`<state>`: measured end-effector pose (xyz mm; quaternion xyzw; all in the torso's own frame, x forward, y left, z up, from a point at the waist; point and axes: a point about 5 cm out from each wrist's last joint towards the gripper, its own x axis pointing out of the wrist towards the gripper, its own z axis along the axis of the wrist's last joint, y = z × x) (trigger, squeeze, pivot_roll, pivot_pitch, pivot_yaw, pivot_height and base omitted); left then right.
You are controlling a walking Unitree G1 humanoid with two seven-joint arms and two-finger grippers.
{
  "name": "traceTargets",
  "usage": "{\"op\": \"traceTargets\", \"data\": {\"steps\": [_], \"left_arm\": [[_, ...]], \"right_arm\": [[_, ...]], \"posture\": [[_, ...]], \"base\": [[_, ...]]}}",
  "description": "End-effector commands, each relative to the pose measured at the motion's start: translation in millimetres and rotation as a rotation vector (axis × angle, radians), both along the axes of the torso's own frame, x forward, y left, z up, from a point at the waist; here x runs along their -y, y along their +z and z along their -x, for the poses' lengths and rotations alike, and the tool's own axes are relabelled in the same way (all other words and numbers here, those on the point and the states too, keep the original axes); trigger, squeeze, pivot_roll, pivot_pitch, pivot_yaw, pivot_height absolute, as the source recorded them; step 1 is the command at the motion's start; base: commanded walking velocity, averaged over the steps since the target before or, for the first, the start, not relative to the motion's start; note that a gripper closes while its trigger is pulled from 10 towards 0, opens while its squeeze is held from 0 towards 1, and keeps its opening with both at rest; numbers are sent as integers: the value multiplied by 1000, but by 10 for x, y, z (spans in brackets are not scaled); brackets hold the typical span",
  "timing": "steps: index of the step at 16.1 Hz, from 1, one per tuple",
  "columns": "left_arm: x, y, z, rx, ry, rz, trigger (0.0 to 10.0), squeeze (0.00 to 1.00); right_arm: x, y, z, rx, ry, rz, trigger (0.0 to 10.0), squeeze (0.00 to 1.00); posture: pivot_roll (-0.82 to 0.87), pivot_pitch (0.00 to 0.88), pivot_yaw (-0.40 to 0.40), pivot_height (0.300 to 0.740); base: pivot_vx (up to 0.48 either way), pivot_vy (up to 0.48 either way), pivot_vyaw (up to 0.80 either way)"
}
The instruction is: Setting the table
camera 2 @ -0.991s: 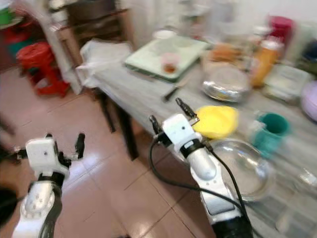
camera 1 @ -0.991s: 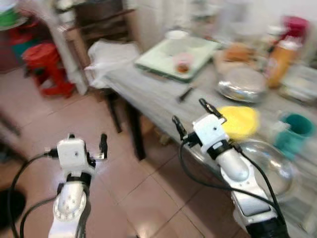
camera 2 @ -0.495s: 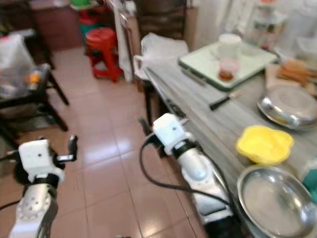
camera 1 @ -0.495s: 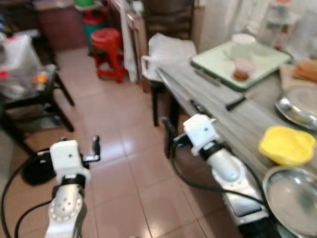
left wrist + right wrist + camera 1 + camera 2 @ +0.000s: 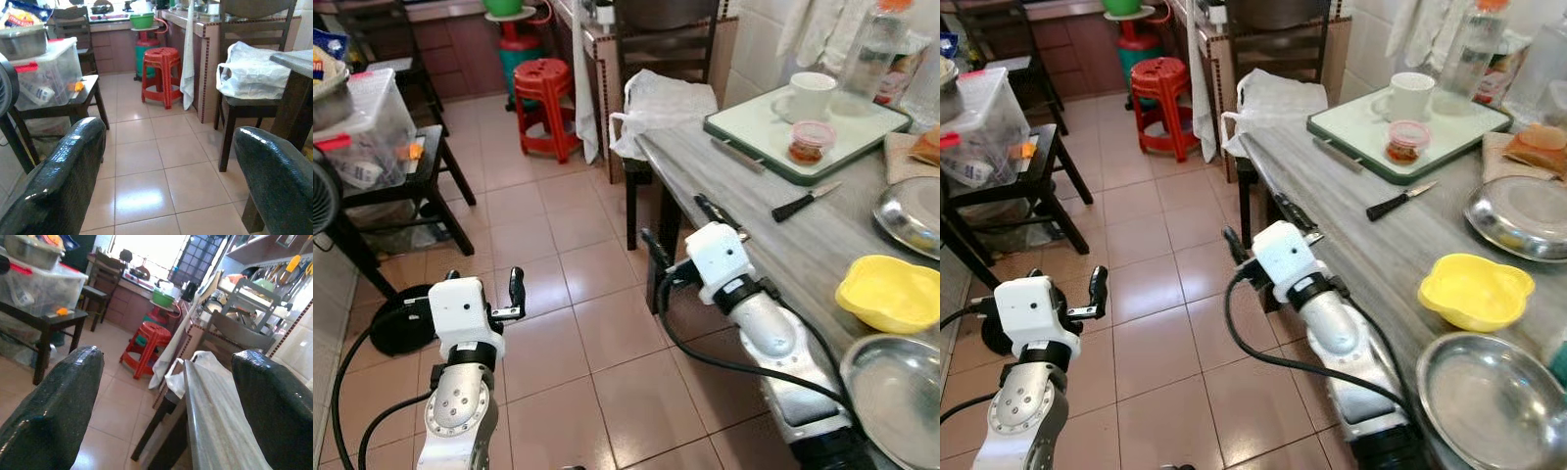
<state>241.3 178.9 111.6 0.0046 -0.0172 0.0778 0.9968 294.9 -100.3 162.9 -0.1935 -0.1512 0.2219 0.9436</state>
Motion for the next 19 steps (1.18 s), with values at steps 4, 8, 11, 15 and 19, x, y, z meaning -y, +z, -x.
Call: {"op": "traceTargets", "data": {"steps": [4, 8, 11, 15, 19], "left_arm": [[-44, -19, 8, -17, 14, -14, 10000, 0], [-49, -19, -9, -20, 9, -18, 10000, 0], [-45, -24, -20, -23, 7, -19, 10000, 0], [-51, -28, -24, -27, 11, -20, 10000, 0], [-44, -37, -25, -34, 15, -22, 10000, 0]], "right_arm": [[-23, -44, -8, -29, -8, -16, 10000, 0], [-27, -51, -16, -31, -16, -16, 10000, 0], [-21, -60, -28, -38, -26, -27, 10000, 0], [-25, -79, -35, -45, -30, -29, 10000, 0], [-43, -86, -34, -46, -29, -34, 10000, 0]], "posture": [[-2, 70, 33, 740], [-3, 68, 38, 740], [-3, 68, 40, 740], [0, 66, 41, 740], [1, 66, 46, 740]], "base": [[0, 80, 0], [0, 80, 0], [0, 230, 0], [0, 446, 0], [0, 480, 0]]}}
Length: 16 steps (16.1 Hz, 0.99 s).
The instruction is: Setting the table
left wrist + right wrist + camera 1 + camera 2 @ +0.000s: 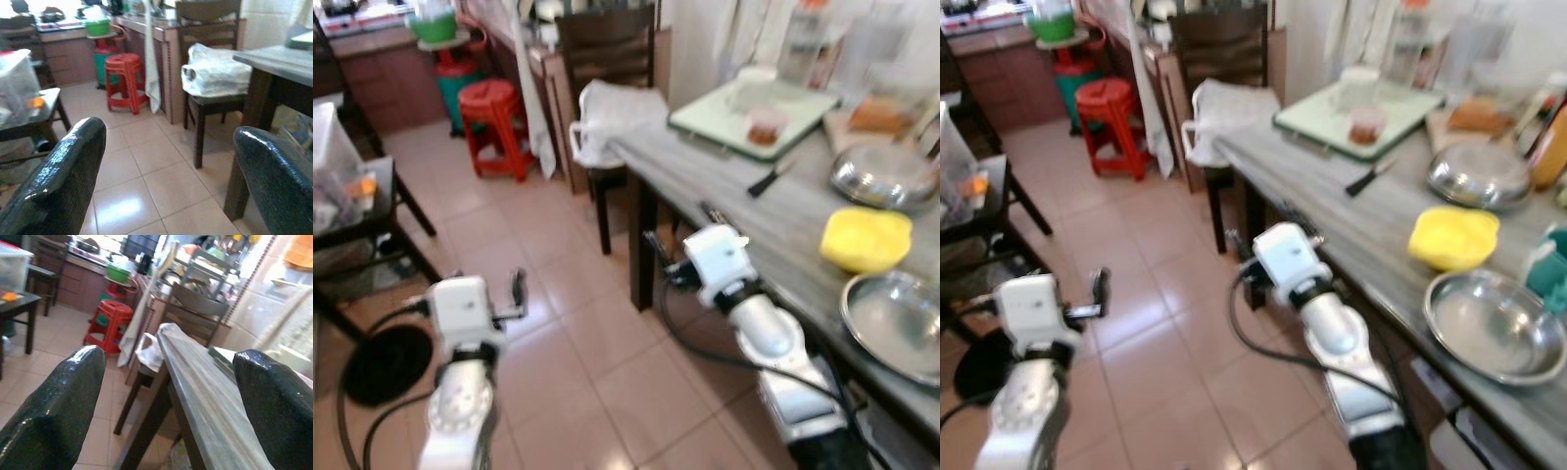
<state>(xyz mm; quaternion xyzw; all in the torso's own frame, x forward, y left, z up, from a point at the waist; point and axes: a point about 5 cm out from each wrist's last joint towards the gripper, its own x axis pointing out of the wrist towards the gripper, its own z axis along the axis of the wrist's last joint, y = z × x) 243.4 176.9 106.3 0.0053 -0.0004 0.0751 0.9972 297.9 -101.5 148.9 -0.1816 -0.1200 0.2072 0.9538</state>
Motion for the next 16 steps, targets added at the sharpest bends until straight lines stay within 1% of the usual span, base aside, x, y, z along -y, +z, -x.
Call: {"op": "traceTargets", "data": {"steps": [1, 4, 8, 9, 10, 11, 12, 13, 14, 15, 16], "left_arm": [[-61, 9, -8, -8, 25, -22, 10000, 0], [-59, -6, -13, -15, 26, -31, 10000, 0], [-22, -75, -28, -29, 24, -38, 10000, 0], [-18, -152, -28, -55, 22, -5, 10000, 0], [-38, -197, -23, -71, 26, 5, 10000, 0], [-96, -306, -7, -105, 42, 5, 10000, 0], [-106, -358, 4, -123, 37, 1, 10000, 0], [-133, -509, 40, -185, 24, -15, 10000, 0], [-200, -784, 116, -288, -1, -31, 10000, 0], [-224, -859, 139, -314, -7, -30, 10000, 0], [-265, -1000, 177, -372, -12, -39, 10000, 0]], "right_arm": [[-53, 55, -5, 17, 9, -17, 10000, 0], [-41, 39, -10, 15, -9, -17, 10000, 0], [-25, -47, -40, -21, -23, -19, 10000, 0], [-3, -139, -50, -63, -30, -15, 10000, 0], [14, -191, -57, -88, -34, -12, 10000, 0], [50, -332, -78, -158, -43, -6, 10000, 0], [66, -396, -86, -191, -51, -7, 10000, 0], [107, -523, -107, -256, -71, -13, 10000, 0], [153, -756, -123, -366, -94, 0, 10000, 0], [157, -824, -116, -394, -95, 4, 10000, 0], [175, -958, -96, -443, -113, 14, 10000, 0]], "posture": [[0, 66, 49, 740], [2, 67, 52, 740], [9, 65, 54, 740], [15, 60, 50, 740], [15, 59, 49, 740], [14, 54, 47, 740], [14, 52, 47, 740], [15, 47, 46, 740], [5, 37, 49, 740], [5, 37, 49, 740], [-1, 29, 50, 740]], "base": [[0, 480, 0], [0, 480, 0], [0, 452, 0], [0, 0, 0], [0, 0, 0], [0, 0, 0], [0, 0, 0], [0, 0, 0], [0, 0, 0], [0, 0, 0], [0, 0, 0]]}}
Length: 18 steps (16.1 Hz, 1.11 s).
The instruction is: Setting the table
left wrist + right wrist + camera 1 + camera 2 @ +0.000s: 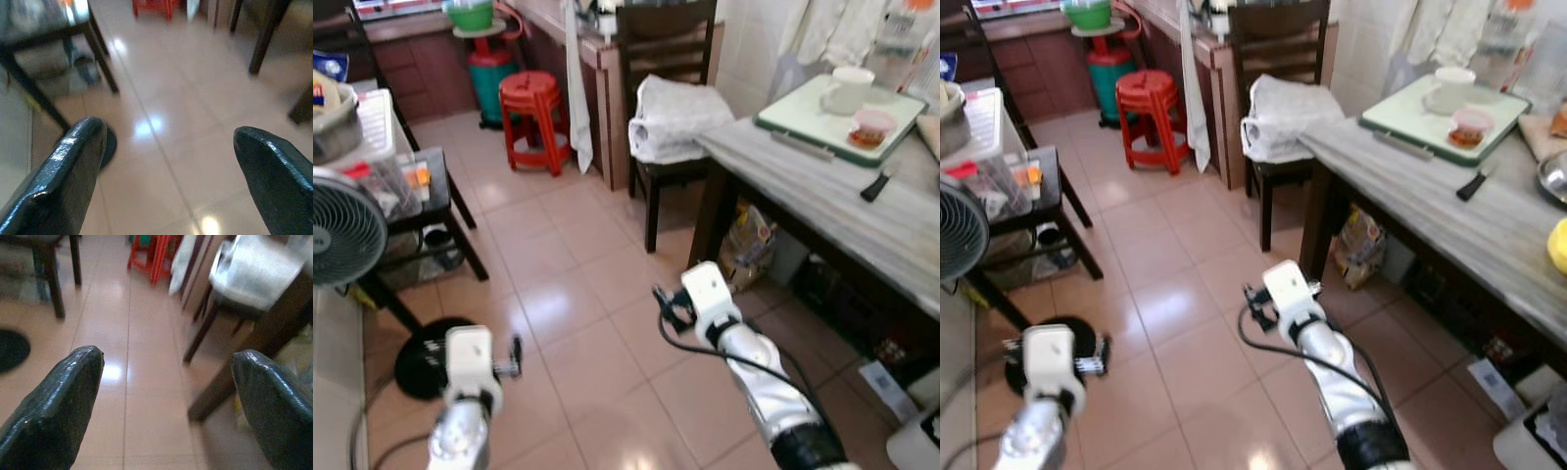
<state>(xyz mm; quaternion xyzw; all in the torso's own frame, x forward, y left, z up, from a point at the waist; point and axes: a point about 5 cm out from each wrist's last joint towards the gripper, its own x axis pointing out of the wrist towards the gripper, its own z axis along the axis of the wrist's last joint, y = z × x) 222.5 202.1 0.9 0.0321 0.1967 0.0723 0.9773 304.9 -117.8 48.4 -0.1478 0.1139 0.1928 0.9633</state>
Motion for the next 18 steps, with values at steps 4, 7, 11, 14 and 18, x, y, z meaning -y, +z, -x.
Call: {"op": "traceTargets", "data": {"steps": [4, 7, 11, 14, 18], "left_arm": [[13, -374, 98, -171, -110, -15, 10000, 0], [133, -618, 234, -320, -224, -46, 10000, 0], [211, -771, 325, -448, -243, -48, 10000, 0], [221, -822, 389, -499, -245, -46, 10000, 0], [104, -904, 565, -582, -225, -64, 10000, 0]], "right_arm": [[114, -421, 130, -173, -70, 41, 10000, 0], [272, -701, 303, -336, -167, 92, 10000, 0], [419, -969, 575, -518, -289, 78, 10000, 0], [434, -1064, 706, -575, -327, 67, 10000, 0], [659, -1160, 886, -643, -463, -10, 10000, 0]], "posture": [[-19, 5, 50, 740], [-25, 0, 47, 740], [-57, 0, 57, 740], [-65, 0, 60, 740], [-126, 0, 107, 740]], "base": [[0, 0, 0], [0, 0, 0], [0, 0, 0], [0, 0, 0], [0, 0, 0]]}}
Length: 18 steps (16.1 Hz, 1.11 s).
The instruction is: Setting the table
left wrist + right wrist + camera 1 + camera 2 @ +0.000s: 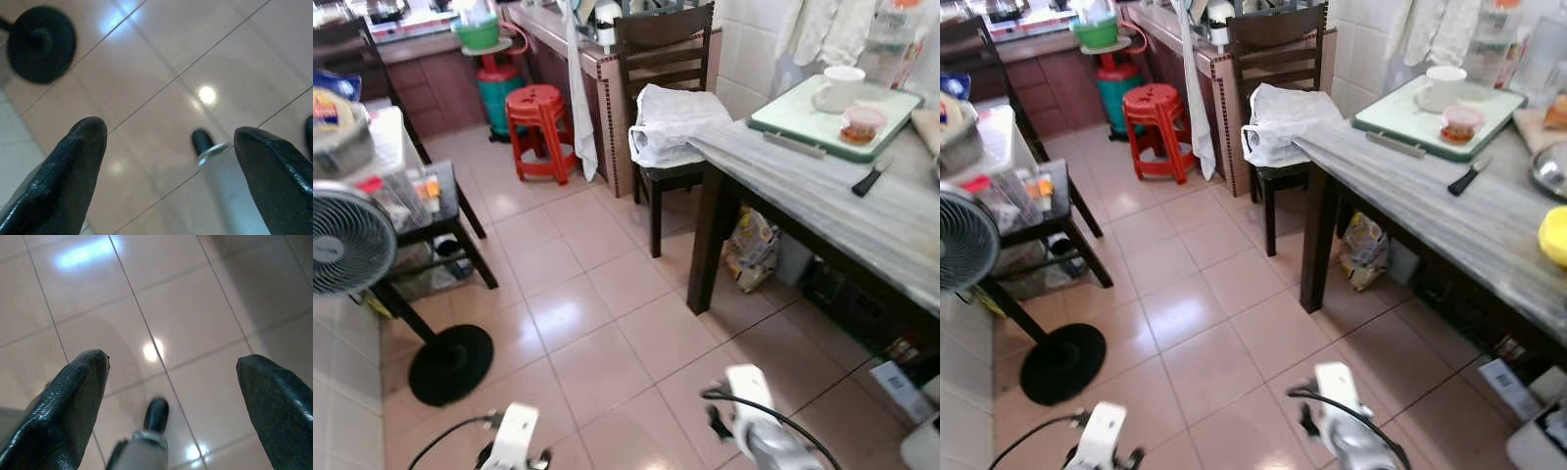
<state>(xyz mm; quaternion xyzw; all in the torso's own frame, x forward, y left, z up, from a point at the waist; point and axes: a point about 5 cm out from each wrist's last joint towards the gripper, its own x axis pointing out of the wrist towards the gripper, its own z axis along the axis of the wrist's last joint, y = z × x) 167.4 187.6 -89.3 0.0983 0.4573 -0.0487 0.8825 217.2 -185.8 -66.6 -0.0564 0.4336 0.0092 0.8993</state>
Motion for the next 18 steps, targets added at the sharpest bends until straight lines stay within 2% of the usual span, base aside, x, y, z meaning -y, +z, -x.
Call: {"op": "traceTargets", "data": {"steps": [1, 4, 5, 6, 10, 14, 18], "left_arm": [[-46, -6, 19, -15, -7, -24, 10000, 0], [-12, 6, -26, -17, -49, -32, 10000, 0], [-5, 3, -18, -16, -49, -32, 10000, 0], [-6, -26, 59, -21, -48, -31, 10000, 0], [-12, -57, 129, -51, -56, -43, 10000, 0], [-24, -59, 133, -55, -40, -51, 10000, 0], [3, -63, 126, -56, -4, -52, 10000, 0]], "right_arm": [[24, -32, 56, -23, -21, -14, 10000, 0], [83, -75, 156, -37, 3, 7, 10000, 0], [81, -78, 162, -40, 23, 16, 10000, 0], [66, -66, 136, -37, 44, 22, 10000, 0], [-14, -18, 32, -24, 114, 16, 10000, 0], [-92, 20, -47, -15, 177, 22, 10000, 0], [-113, 0, -17, -34, 219, 26, 10000, 0]], "posture": [[-136, 0, 115, 740], [-147, 0, 115, 740], [-147, 0, 112, 740], [-145, 0, 107, 740], [-143, 0, 103, 740], [-130, 0, 95, 740], [-91, 0, 71, 740]], "base": [[0, 0, 0], [0, 0, 0], [0, 0, 800], [0, 0, 800], [0, 0, 800], [0, 0, 800], [0, 0, 800]]}}
